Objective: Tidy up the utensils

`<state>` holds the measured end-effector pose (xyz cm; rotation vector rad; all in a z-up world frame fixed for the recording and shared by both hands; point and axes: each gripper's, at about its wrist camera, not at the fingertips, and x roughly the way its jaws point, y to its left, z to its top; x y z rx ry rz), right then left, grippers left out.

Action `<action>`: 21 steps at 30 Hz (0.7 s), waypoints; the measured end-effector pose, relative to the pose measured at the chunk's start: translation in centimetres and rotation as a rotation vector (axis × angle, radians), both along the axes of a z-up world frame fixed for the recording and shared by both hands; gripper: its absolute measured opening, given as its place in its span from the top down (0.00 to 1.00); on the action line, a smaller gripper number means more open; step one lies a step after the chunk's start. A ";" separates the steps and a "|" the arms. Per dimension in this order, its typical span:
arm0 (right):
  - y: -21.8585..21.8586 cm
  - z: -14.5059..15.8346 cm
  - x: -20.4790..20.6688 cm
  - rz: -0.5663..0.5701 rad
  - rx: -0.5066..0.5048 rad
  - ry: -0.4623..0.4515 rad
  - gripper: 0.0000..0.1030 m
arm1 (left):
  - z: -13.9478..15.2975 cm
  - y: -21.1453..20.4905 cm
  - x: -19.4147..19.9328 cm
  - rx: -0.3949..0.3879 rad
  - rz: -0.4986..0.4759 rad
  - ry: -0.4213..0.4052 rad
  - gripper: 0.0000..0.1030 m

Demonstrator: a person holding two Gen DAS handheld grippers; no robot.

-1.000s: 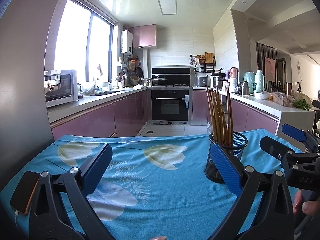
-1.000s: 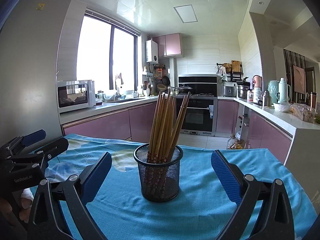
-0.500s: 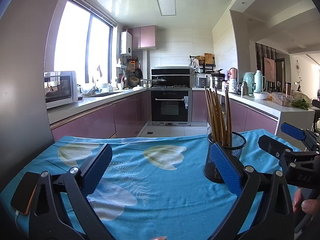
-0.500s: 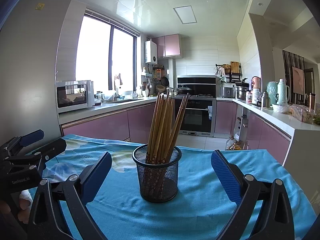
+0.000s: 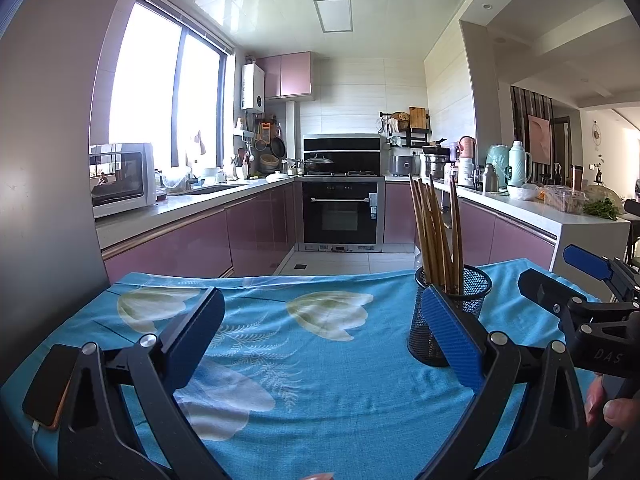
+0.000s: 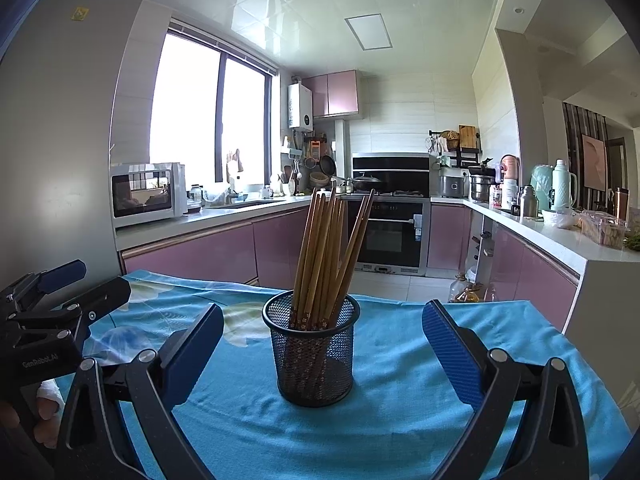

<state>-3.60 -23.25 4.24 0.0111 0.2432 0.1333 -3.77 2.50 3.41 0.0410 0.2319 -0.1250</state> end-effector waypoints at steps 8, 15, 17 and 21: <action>0.0 0.0 0.0 -0.001 0.001 -0.001 0.07 | 0.0 0.0 -0.1 0.000 0.001 0.001 0.06; 0.0 0.1 -0.1 -0.003 -0.001 -0.003 0.07 | 0.1 0.0 -0.2 -0.001 0.002 0.004 0.06; -0.1 0.1 -0.1 -0.004 0.000 -0.002 0.07 | 0.0 0.0 -0.2 -0.001 0.003 0.004 0.06; 0.0 0.1 -0.1 -0.005 0.000 -0.002 0.07 | 0.0 0.0 -0.3 -0.001 0.002 0.004 0.06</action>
